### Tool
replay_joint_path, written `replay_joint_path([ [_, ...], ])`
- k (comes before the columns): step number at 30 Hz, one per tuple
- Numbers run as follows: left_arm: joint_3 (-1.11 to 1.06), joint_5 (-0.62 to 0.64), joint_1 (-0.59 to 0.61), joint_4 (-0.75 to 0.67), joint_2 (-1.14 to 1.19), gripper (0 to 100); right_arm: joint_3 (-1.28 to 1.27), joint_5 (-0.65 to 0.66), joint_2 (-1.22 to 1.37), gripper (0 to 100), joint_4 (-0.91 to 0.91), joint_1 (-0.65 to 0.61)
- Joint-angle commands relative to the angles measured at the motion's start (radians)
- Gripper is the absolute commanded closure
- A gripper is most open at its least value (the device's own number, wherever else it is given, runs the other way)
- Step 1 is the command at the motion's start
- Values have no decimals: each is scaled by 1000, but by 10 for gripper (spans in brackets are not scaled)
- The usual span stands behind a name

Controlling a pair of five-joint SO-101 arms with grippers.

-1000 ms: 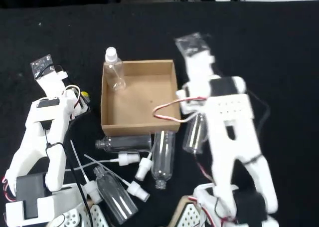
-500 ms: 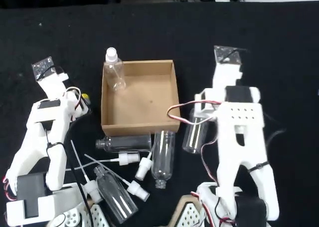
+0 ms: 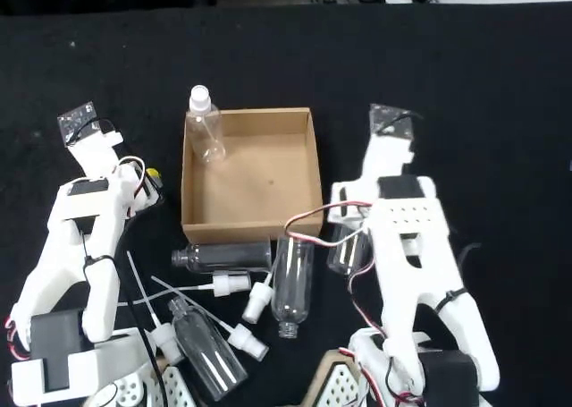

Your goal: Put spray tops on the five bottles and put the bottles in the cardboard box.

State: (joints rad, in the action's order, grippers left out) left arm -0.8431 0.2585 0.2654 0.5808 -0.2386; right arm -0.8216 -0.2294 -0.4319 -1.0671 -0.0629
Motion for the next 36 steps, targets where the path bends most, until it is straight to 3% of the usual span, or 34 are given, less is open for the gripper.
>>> replay_joint_path([
  [1, 15, 2, -4, -17, -5, 787, -44, -8, -1, 769, 78, -74],
  [8, 13, 2, -2, -17, -5, 787, -99, 9, -1, 773, 110, -26],
  [15, 12, 2, -2, -17, -5, 787, -139, 206, -1, 887, 112, 34],
  [22, 8, 2, -2, -17, -5, 787, -166, 387, -1, 829, 98, 63],
  [27, 7, 2, -2, -17, -5, 787, -119, 520, -1, 736, -25, 61],
  [30, 7, 2, -2, -17, -5, 787, -76, 628, -1, 730, -91, 63],
  [36, 7, 2, -1, -17, -5, 787, 36, 669, -1, 730, -160, 104],
])
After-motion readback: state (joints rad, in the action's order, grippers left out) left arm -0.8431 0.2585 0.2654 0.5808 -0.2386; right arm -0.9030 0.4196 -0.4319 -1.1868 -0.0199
